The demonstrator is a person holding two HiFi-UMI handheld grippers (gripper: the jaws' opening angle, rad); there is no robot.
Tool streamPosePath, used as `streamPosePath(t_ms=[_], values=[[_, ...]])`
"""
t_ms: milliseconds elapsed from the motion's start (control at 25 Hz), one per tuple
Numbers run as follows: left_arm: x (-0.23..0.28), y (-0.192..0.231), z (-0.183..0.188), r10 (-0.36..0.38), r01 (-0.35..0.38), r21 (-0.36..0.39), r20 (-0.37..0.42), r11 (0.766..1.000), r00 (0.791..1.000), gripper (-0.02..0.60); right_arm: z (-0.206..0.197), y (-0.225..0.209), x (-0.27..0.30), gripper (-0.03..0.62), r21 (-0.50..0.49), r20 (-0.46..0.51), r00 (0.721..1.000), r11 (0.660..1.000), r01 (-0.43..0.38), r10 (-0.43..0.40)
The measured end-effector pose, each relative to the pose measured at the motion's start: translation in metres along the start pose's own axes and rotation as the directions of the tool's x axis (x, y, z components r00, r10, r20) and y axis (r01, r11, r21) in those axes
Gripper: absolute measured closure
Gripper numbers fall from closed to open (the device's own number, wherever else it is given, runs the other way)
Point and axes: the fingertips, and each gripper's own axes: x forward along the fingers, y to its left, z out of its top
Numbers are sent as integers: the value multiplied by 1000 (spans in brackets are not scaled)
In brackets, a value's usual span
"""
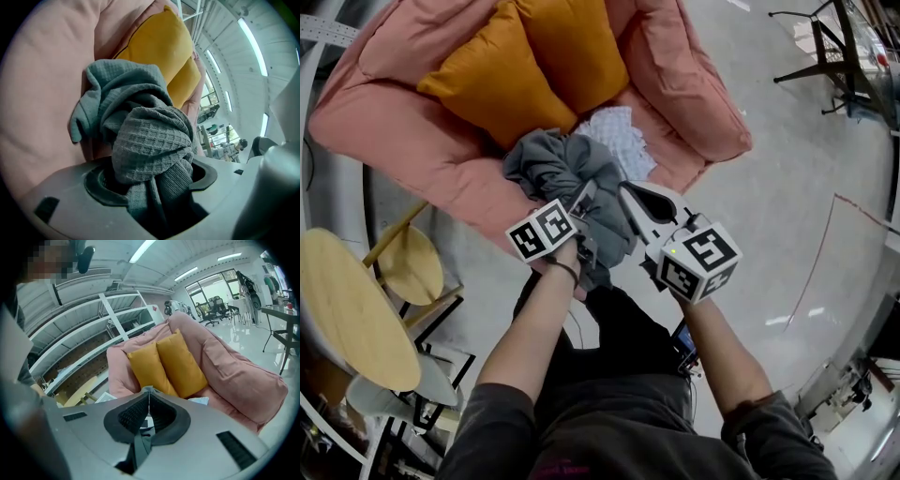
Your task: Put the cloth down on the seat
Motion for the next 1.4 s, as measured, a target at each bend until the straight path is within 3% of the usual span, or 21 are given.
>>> streamPosePath(t_ms=[800,1400], values=[[56,55,-8,105,-106,-24,-38,994,994,227,-34,-20,44,577,17,-49,999,1000,12,-11],[78,68,-16,123,-126,-44,-73,991,990,195,-47,-27,50,577,21,-74,996,999,41,-40]])
